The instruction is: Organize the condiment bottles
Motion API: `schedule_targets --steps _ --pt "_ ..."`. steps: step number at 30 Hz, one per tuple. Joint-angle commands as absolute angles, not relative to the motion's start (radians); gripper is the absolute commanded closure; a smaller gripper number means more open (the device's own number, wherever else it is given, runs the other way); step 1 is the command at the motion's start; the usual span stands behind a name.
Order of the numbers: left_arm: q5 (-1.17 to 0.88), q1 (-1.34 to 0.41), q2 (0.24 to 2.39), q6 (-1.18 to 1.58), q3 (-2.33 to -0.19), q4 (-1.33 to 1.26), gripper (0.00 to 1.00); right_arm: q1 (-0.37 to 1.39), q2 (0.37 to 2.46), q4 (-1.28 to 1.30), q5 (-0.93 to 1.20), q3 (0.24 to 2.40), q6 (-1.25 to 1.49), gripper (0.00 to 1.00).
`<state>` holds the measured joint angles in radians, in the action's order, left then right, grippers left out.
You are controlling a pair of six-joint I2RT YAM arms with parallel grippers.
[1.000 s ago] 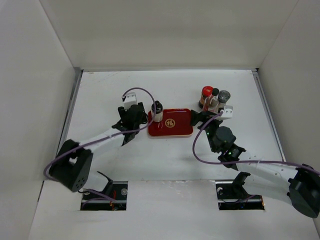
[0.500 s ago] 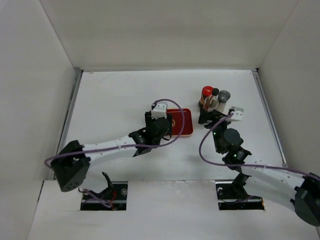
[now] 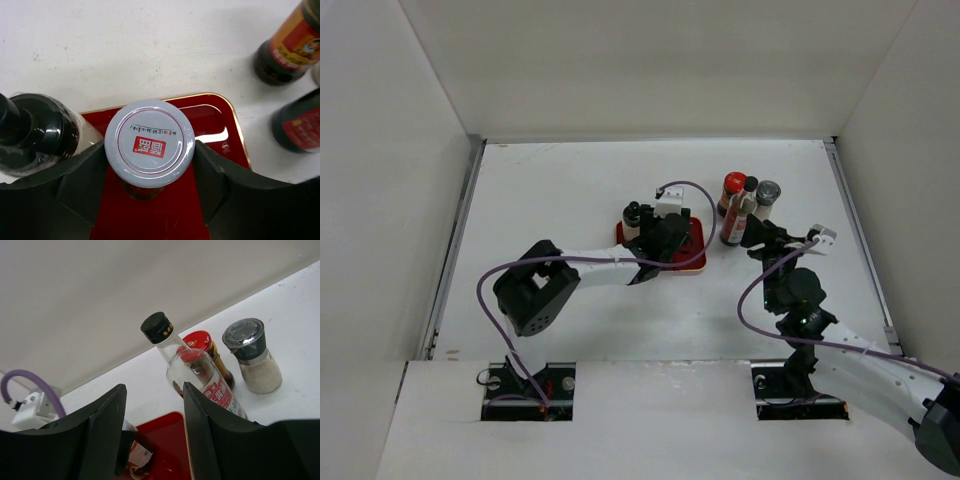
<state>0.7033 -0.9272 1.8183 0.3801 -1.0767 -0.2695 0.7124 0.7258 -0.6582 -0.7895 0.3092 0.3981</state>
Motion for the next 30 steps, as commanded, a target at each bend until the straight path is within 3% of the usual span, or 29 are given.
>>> schedule_targets --steps 1,11,13,18,24,26,30 --pt "0.736 -0.898 1.821 0.359 -1.137 -0.436 0.70 0.708 0.713 -0.693 -0.801 0.307 0.414 0.44" --pt "0.755 -0.875 1.862 0.356 -1.135 -0.505 0.63 0.709 0.761 -0.695 -0.781 0.321 0.414 0.35" --pt "0.755 -0.875 1.865 0.356 -1.128 -0.505 0.57 0.706 0.749 -0.695 -0.781 0.318 0.414 0.32" --pt "0.755 -0.875 1.856 0.359 -1.109 -0.509 0.31 0.703 0.745 -0.687 -0.781 0.319 0.414 0.28" --pt "0.736 -0.893 1.810 0.356 -1.106 -0.532 0.17 0.703 0.732 -0.664 -0.773 0.330 0.414 0.28" --pt "0.738 -0.895 1.795 0.354 -1.114 -0.532 0.15 0.705 0.709 -0.635 -0.770 0.342 0.414 0.35" --pt "0.741 -0.901 1.757 0.354 -1.115 -0.535 0.14 0.705 0.695 -0.542 -0.762 0.397 0.408 0.64"
